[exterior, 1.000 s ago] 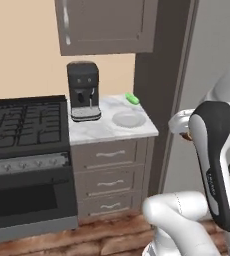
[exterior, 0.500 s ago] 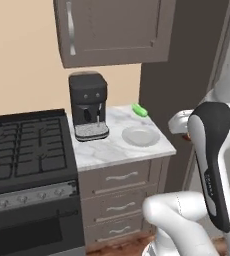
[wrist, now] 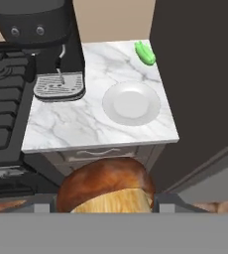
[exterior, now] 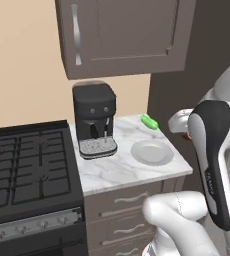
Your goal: Pick the mushroom from the microwave and place it on plate located on the counter.
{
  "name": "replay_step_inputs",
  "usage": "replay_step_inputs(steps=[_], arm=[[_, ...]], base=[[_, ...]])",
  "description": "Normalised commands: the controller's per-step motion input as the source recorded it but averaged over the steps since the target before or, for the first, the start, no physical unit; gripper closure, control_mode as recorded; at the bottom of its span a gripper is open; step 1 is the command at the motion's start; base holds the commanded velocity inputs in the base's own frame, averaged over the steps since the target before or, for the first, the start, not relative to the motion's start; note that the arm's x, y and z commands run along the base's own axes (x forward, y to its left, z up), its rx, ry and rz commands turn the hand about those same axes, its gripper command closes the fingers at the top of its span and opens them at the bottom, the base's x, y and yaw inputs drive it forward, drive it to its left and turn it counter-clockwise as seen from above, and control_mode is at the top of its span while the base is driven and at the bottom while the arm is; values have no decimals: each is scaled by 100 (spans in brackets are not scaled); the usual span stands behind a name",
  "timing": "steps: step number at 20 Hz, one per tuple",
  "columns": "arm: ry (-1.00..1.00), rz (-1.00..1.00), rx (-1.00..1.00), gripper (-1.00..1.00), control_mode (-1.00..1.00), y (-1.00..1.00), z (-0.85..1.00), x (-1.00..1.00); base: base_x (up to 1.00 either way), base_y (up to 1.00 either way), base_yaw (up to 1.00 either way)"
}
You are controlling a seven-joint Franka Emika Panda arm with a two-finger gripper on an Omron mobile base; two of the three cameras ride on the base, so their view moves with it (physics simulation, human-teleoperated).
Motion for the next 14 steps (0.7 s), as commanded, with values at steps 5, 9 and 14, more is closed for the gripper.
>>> replay_step_inputs(steps=[5,9,14], arm=[[0,0,0,100,100,0,0,0],[8,-4,0,100,-100,0,-43,39],[18,-11,0,100,-100,-14,-85,84]], base=[[45,0,0],[8,0,0],[0,0,0]])
